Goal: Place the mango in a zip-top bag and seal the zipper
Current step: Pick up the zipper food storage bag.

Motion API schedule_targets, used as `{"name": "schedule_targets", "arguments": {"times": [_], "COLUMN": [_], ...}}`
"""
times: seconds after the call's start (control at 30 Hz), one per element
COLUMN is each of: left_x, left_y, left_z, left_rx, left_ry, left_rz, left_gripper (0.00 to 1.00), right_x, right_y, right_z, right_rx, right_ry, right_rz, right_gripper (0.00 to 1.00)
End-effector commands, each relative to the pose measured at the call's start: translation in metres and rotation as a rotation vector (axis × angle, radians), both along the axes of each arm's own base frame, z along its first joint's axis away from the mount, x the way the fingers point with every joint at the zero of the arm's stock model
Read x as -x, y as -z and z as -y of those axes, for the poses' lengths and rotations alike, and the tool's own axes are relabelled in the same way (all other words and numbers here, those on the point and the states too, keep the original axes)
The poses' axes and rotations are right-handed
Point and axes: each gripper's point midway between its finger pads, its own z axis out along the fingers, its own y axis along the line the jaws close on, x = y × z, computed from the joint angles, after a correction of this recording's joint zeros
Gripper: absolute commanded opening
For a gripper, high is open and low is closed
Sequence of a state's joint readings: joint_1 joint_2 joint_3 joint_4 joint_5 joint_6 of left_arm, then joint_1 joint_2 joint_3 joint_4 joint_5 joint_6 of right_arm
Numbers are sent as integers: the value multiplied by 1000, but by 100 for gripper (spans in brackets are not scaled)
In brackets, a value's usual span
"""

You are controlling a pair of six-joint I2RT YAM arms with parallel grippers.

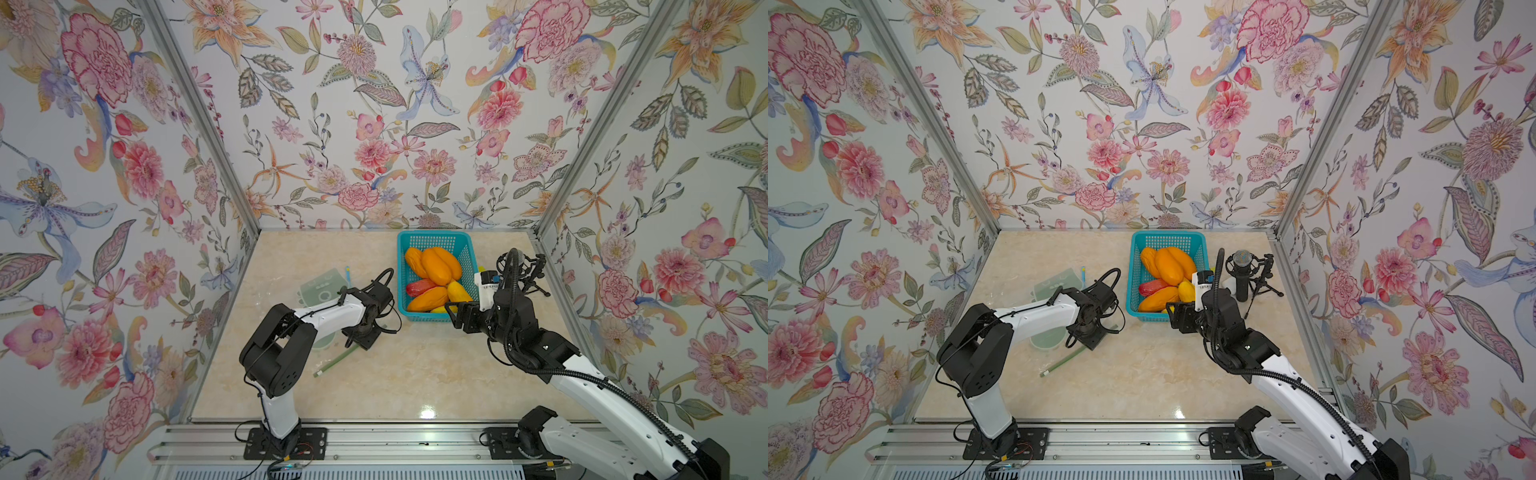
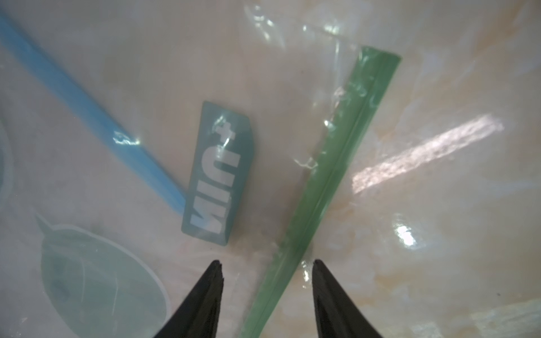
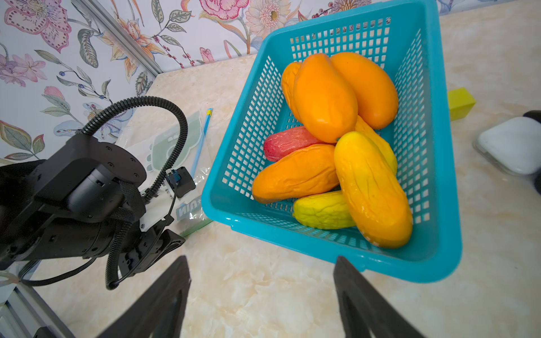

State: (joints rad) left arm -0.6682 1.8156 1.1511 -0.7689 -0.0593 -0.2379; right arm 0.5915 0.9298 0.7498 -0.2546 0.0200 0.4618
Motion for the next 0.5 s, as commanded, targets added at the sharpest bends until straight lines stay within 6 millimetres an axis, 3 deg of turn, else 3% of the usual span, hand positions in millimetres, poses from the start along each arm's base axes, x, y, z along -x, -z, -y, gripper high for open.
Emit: {"name": "schedule_targets", "arguments": {"times": [0.0, 0.2, 0.4, 0.47], "left_x": [-1, 2, 4, 4], "left_y": [1, 12, 20, 19], "left_z": [7, 6, 6, 7], "left_rx": [6, -5, 15, 21], "left_ry": [27, 36, 33, 34], "left_rz": [-8, -33, -63, -64], "left_gripper": [51, 41, 14, 9], "right_x": [1, 1, 3, 4], "right_y": [2, -5, -16, -17], "right_z": [8, 10, 11, 12], "right_rx": [-4, -22, -47, -52], "right_ry": [41, 51, 54, 55], "right_rz": [-7, 4, 26, 30], "right_gripper": [77, 76, 75, 75]}}
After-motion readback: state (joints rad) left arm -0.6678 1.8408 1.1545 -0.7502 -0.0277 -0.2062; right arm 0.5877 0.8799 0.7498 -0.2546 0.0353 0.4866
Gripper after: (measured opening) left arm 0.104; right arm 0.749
